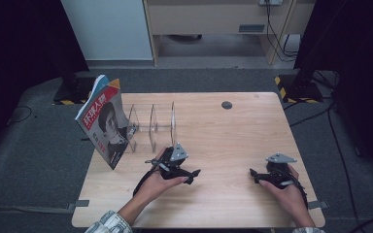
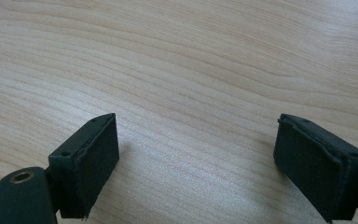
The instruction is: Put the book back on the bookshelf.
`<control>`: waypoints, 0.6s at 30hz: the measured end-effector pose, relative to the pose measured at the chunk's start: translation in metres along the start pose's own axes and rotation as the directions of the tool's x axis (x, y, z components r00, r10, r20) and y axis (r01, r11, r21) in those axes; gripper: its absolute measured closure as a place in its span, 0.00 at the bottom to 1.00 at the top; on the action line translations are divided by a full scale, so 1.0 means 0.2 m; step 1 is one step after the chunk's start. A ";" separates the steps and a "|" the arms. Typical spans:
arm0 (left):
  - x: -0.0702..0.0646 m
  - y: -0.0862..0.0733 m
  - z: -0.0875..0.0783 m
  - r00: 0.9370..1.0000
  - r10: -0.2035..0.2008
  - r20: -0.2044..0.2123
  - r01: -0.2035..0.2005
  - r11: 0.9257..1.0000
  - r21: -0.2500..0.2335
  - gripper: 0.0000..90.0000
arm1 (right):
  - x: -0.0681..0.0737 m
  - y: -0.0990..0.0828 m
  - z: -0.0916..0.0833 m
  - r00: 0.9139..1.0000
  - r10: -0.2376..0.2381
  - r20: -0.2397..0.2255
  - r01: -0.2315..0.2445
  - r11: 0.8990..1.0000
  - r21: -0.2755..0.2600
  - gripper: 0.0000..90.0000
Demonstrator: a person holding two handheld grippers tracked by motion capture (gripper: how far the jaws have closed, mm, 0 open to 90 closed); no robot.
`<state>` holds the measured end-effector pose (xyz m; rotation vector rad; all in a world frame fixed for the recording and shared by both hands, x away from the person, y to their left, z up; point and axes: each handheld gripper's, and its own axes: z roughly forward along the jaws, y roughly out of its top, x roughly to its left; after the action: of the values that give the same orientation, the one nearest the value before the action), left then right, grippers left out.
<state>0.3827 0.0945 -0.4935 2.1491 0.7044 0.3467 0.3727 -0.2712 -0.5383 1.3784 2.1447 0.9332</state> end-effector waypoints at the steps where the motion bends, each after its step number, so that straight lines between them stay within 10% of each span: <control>1: -0.01 0.00 0.01 1.000 0.004 0.002 -0.004 1.000 0.006 0.05 | 0.00 0.00 0.00 1.000 0.003 0.000 -0.003 1.000 -0.001 0.16; 18: -0.06 0.01 0.14 1.000 0.004 0.019 -0.005 0.999 0.050 0.05 | 0.00 0.00 0.00 1.000 -0.001 -0.001 0.001 1.000 0.000 0.16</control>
<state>0.3873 0.0690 -0.5085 2.1989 0.7041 0.3137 0.3724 -0.2711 -0.5382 1.3776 2.1462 0.9336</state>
